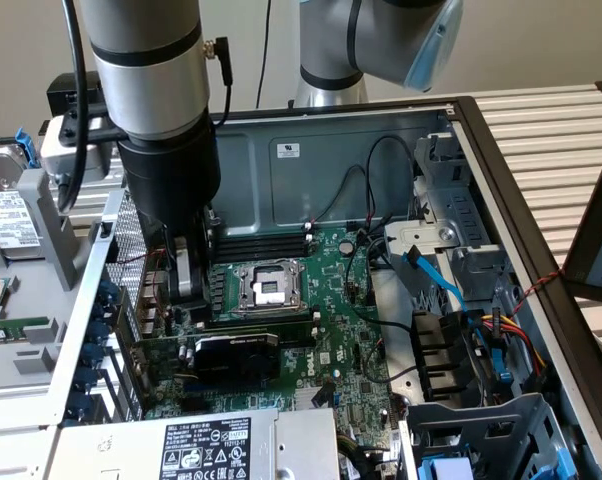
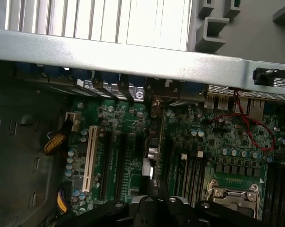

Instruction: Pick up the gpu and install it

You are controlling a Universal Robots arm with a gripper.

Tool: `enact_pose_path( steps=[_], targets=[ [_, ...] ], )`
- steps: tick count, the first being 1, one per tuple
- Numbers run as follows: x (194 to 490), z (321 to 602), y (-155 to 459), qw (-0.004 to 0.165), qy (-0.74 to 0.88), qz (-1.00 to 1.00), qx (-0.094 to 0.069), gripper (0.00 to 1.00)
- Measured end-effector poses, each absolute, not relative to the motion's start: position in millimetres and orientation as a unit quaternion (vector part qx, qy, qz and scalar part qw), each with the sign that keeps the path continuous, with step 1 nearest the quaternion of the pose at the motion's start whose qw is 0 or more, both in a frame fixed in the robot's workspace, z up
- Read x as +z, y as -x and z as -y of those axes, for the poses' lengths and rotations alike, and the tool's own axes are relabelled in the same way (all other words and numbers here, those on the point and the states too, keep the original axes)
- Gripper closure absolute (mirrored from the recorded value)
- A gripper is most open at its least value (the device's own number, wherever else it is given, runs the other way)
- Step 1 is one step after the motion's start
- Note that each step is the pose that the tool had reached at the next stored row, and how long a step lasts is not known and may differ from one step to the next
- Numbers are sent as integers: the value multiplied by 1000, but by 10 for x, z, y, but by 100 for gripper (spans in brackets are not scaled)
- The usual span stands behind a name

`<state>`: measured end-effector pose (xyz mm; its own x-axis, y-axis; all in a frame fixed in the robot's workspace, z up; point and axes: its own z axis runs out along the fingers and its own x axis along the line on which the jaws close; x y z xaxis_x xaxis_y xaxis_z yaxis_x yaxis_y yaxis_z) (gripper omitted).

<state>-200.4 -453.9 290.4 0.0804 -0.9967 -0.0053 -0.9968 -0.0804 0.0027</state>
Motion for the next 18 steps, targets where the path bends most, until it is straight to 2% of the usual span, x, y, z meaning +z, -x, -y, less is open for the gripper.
enact_pose_path(
  steps=[18],
  targets=[
    [2900,4539,1746,1,735,-679,3,89]
  ],
)
